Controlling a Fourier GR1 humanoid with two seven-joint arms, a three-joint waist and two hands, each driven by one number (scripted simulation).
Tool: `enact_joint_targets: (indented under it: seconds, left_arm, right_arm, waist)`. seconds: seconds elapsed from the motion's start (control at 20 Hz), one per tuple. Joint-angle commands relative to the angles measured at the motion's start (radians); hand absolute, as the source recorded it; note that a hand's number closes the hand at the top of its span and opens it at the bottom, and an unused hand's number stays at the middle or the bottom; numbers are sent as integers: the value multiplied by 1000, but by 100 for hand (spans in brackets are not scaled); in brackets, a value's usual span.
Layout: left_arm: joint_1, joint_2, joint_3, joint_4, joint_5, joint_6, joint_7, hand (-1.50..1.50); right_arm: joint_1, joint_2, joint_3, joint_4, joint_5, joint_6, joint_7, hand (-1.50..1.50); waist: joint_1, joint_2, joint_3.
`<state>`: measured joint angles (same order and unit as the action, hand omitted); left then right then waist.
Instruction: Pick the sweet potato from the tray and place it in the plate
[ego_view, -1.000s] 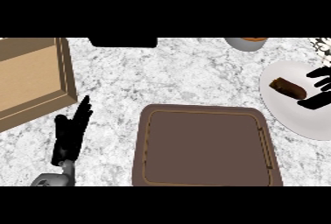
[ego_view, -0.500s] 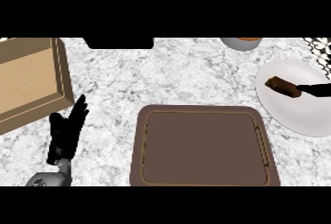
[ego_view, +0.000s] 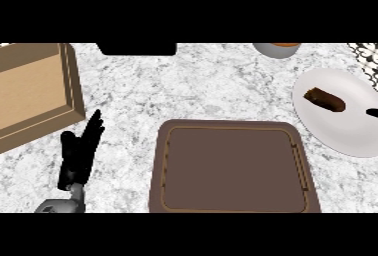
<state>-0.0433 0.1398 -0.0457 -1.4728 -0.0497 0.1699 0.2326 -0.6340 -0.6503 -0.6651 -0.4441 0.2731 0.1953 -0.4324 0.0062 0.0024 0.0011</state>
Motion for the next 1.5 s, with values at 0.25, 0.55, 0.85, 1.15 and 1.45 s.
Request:
enact_joint_targets:
  seconds: [0.25, 0.55, 0.85, 1.15, 1.45]
  left_arm:
    - [52, -17, 9, 4, -11, -17, -43, 0]
    - [72, -44, -19, -73, -31, -6, 1, 0]
    - [26, -36, 5, 11, -38, -25, -31, 0]
    - [-15, -39, 19, -38, -37, -15, 39, 0]
    - [0, -28, 28, -28, -35, -42, 15, 0]
  right_arm:
    - [58, 73, 59, -54, -70, -12, -82, -150]
    - [38, 24, 75, 62, -55, -81, -138, -150]
    - [27, 10, 112, 105, -41, -151, -111, -150]
    - [58, -16, 121, 166, -41, -176, -176, -150]
    - [101, -44, 115, 218, -57, -182, -229, -150]
  waist:
    - [-1, -2, -1]
    - [9, 0, 0]
    - [8, 2, 0]
    - [11, 4, 1]
    - [14, 6, 2]
